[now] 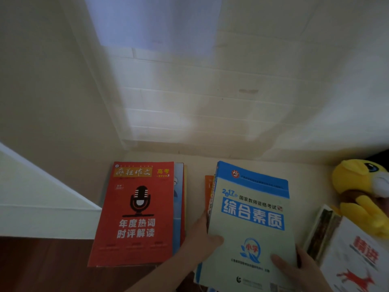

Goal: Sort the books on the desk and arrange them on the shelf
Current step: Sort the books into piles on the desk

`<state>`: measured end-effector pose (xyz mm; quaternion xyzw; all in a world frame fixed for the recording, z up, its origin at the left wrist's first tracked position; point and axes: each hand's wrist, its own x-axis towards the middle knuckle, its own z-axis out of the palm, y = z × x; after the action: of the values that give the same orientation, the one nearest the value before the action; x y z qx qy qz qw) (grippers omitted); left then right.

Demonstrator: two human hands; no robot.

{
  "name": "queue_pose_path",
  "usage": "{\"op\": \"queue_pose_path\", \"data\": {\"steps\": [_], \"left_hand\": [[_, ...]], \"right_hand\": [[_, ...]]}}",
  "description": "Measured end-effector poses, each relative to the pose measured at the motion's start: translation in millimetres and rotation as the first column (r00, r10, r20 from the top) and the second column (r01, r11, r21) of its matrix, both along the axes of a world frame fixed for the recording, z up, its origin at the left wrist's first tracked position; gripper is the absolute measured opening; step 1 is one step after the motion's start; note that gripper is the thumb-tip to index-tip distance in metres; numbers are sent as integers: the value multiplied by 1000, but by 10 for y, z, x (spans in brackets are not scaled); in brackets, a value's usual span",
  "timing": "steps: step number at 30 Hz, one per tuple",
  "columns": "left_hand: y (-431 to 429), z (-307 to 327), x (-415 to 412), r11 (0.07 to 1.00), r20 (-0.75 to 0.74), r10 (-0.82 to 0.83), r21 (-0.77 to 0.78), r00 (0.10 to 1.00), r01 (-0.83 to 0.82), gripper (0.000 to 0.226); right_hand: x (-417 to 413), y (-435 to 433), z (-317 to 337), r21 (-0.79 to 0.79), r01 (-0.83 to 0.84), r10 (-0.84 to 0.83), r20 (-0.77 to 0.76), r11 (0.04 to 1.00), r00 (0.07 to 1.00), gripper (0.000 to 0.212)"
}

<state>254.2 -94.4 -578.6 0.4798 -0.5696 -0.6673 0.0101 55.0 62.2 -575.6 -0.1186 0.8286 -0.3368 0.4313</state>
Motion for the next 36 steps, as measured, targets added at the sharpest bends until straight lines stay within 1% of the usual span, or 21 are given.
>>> {"op": "queue_pose_path", "data": {"steps": [2,4,6,8,11,14,19,21,23,24,26,27,28,29,30,31,32,33,34,35,36], "left_hand": [[38,4,-36,998,36,-42,-41,998,44,70],[97,62,-116,994,67,-72,-71,995,77,76],[169,125,-216,990,59,-123,-66,991,126,84],[230,202,-285,976,63,-193,-91,979,198,89],[272,291,-329,953,122,-217,-186,968,237,88],[268,300,-321,937,167,-221,-239,961,257,82],[143,50,-191,971,109,-175,-145,978,190,79],[144,-41,-117,974,117,-162,-139,980,178,81],[134,-64,-76,976,103,-161,-131,982,174,82],[109,-43,-93,979,93,-163,-109,982,172,81],[15,-53,-31,984,67,-123,-118,990,131,75],[-57,-76,27,986,49,-60,-156,997,67,69],[-149,-62,128,976,46,18,-216,999,-7,61],[-243,3,263,945,65,66,-325,996,-41,55],[-358,32,441,907,83,106,-417,991,-63,53],[-472,54,622,856,68,185,-501,980,-127,55],[-602,54,867,821,73,238,-548,969,-160,55],[-704,23,1106,808,86,283,-559,955,-189,52],[-792,-2,1242,825,122,321,-524,939,-214,46],[-842,-53,1396,849,185,330,-487,925,-206,45],[-861,-94,1500,867,280,332,-468,901,-174,54]], "right_hand": [[-10,23,25,20,-26,25,31,999,999,65],[-54,60,33,48,-48,47,35,998,998,95],[-100,112,27,74,-44,39,62,996,997,118],[-115,179,31,56,-68,61,129,996,990,130],[-102,210,61,3,-103,100,190,995,977,135],[-79,184,84,-7,-117,116,196,993,974,134],[-75,205,63,22,-114,108,197,993,975,128],[-82,182,52,31,-86,80,167,996,983,124],[-77,105,38,58,-61,52,141,996,989,115],[-77,79,32,54,-70,62,144,996,988,107],[-32,32,72,64,-55,46,138,996,989,86],[-31,32,75,86,-68,60,101,994,993,83],[-48,39,60,109,-82,83,0,991,997,91],[-60,29,44,154,-104,130,-171,983,977,106],[-37,5,66,168,-124,177,-350,978,920,110],[26,-68,136,114,-151,188,-503,982,844,109],[103,-173,222,19,-216,184,-601,976,777,103],[229,-298,328,-74,-329,207,-645,942,736,95],[391,-455,446,-165,-429,241,-628,888,740,84],[526,-598,467,-243,-470,278,-550,849,787,74],[677,-762,499,-305,-497,340,-445,812,828,68]]}}
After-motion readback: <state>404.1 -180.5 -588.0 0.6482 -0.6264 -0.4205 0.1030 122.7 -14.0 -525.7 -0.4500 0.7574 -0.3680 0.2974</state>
